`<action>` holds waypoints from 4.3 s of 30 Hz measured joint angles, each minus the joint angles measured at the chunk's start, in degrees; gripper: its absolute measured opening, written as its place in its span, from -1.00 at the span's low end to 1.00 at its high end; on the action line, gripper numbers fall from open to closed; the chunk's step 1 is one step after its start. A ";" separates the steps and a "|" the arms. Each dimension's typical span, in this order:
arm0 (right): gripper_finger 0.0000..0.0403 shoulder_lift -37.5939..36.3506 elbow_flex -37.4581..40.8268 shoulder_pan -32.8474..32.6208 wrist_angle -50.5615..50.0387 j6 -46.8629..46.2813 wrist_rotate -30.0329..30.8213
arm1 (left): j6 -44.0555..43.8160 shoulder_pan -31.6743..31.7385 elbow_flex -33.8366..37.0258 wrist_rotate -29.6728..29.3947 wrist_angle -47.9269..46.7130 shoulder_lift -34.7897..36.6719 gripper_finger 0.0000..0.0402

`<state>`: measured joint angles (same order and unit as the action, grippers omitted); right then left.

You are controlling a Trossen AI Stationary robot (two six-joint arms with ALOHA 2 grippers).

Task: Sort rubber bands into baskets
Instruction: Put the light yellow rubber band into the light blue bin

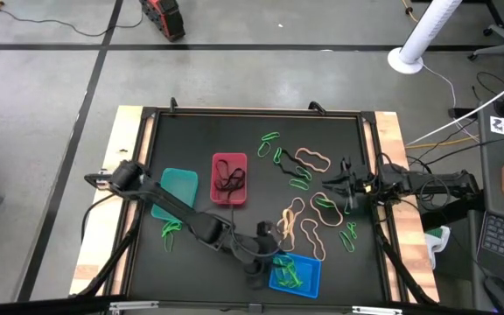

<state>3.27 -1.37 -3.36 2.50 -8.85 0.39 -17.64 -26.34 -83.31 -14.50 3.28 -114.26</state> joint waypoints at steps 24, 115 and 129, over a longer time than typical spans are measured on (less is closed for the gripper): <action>-0.05 2.28 -4.62 -0.02 10.13 4.11 -8.67 | 0.35 10.90 0.04 -0.13 -22.80 13.57 -0.18; -0.98 80.63 -54.41 -0.07 -26.88 23.03 -10.76 | -1.49 8.34 0.37 -0.49 -29.82 13.83 -0.18; -0.99 80.63 -67.58 -0.07 -26.64 23.07 -10.03 | -11.81 9.90 0.37 -12.46 -29.82 13.83 -0.18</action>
<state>83.90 -68.95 -3.42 -24.14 14.22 -9.64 -29.46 -16.44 -82.94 -26.96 -26.55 -100.42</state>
